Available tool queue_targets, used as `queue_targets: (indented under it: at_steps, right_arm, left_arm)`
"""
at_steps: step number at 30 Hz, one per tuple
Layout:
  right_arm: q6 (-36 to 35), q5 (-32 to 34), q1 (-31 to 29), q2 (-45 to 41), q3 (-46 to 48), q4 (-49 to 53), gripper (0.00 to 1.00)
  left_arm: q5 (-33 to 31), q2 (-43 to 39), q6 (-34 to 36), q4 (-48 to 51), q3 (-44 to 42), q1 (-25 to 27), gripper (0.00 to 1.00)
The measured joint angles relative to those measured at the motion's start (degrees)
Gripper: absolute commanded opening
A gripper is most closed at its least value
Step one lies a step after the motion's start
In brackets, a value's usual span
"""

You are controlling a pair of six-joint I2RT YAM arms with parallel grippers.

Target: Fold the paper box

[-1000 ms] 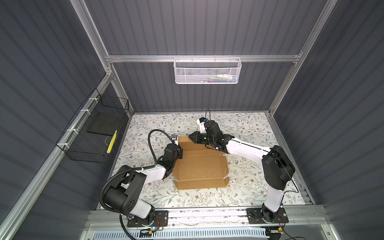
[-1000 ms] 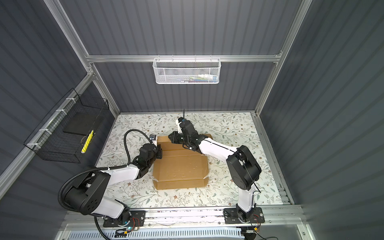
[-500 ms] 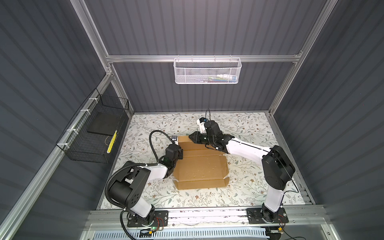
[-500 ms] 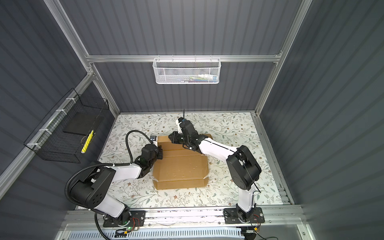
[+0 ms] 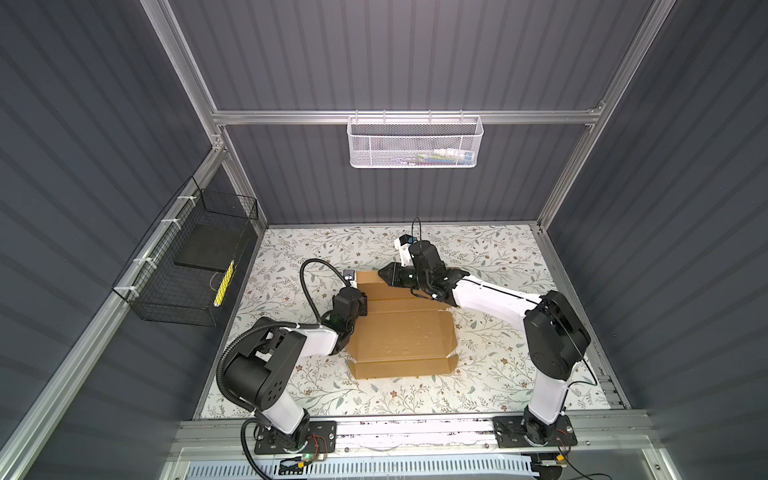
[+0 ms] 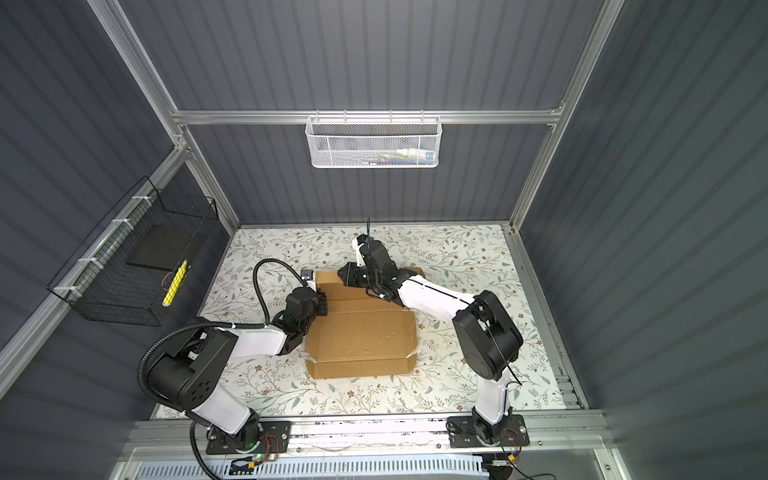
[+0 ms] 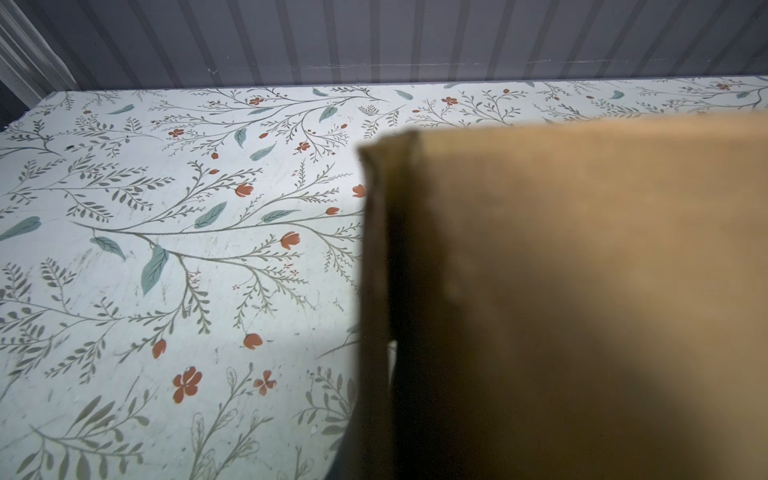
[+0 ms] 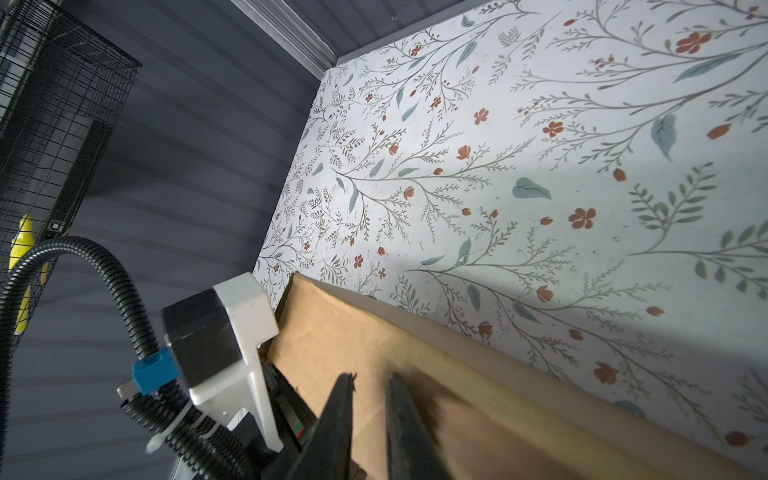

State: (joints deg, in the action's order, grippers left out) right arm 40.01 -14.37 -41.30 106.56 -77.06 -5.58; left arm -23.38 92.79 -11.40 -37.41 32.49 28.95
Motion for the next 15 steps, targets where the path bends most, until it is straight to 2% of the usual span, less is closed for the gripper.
queue_targets:
  at_steps: [7, 9, 15]
  right_arm:
    - [0.0, 0.0, 0.0, 0.0, 0.0, 0.0, 0.20]
    - [0.0, 0.0, 0.0, 0.0, 0.0, 0.0, 0.20]
    - [0.0, 0.0, 0.0, 0.0, 0.0, 0.0, 0.20]
  left_arm:
    - [-0.1, 0.0, 0.0, 0.0, 0.0, 0.0, 0.01]
    - [-0.2, 0.0, 0.0, 0.0, 0.0, 0.0, 0.01]
    - [-0.3, 0.0, -0.2, 0.0, 0.0, 0.0, 0.19]
